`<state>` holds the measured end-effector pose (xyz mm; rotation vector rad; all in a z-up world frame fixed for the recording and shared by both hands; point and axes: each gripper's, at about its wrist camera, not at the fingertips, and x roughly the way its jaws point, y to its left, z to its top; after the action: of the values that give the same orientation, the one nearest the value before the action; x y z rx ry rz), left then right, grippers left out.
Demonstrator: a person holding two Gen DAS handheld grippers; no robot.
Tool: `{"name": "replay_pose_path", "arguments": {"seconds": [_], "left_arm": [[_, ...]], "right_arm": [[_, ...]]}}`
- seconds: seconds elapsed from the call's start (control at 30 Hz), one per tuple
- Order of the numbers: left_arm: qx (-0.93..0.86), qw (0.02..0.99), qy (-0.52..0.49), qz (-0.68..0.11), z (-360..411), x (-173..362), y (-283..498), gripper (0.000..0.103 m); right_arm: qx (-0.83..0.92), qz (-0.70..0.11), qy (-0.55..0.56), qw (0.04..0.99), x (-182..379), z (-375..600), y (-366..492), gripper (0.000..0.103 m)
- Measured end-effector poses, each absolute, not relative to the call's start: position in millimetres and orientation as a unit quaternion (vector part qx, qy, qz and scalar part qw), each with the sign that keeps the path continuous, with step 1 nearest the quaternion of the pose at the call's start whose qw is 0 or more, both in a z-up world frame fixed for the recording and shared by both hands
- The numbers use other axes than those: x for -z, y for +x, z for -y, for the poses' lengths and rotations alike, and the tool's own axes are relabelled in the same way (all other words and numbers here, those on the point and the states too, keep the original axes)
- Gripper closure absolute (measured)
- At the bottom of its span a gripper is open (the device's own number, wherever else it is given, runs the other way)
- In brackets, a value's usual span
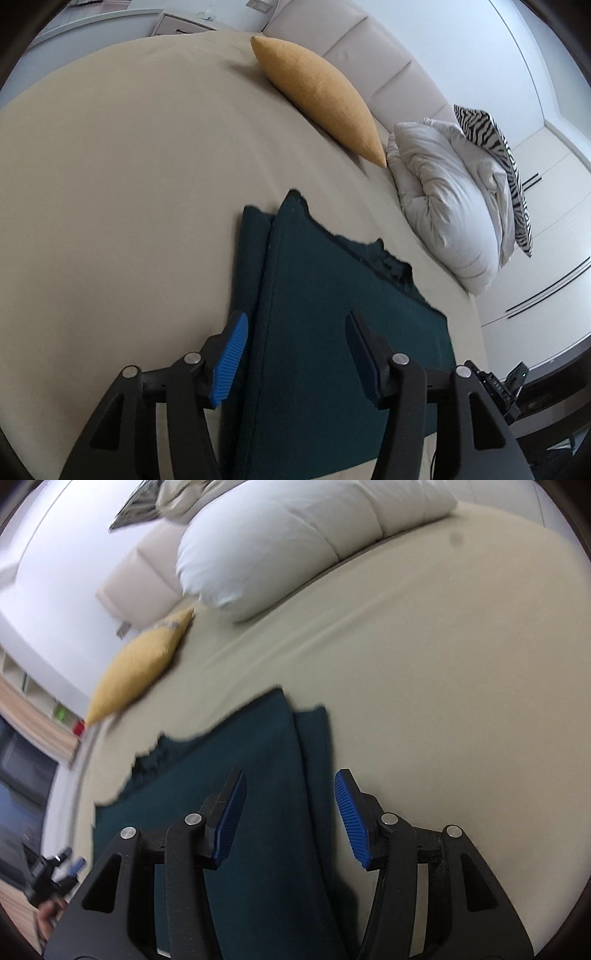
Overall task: Fold small clothes
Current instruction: 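Open both tools and release the folded hem, then grasp the folded sweater edge with the right tool and straighten it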
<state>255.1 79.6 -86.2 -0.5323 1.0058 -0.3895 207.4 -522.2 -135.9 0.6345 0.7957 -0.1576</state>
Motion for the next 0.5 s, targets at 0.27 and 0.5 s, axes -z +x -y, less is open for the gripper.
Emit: {"name": "replay_pose_path", "arguments": {"seconds": [0.27, 0.5], "left_arm": [[0.142, 0.857, -0.183, -0.460, -78, 88, 213, 0.046], [0.163, 0.888, -0.090, -0.420, -20, 65, 217, 0.046]], "right_arm": [[0.073, -0.391, 0.215, 0.892, 133, 466, 167, 0.054], [-0.049, -0.378, 0.235, 0.894, 113, 418, 148, 0.054]]}}
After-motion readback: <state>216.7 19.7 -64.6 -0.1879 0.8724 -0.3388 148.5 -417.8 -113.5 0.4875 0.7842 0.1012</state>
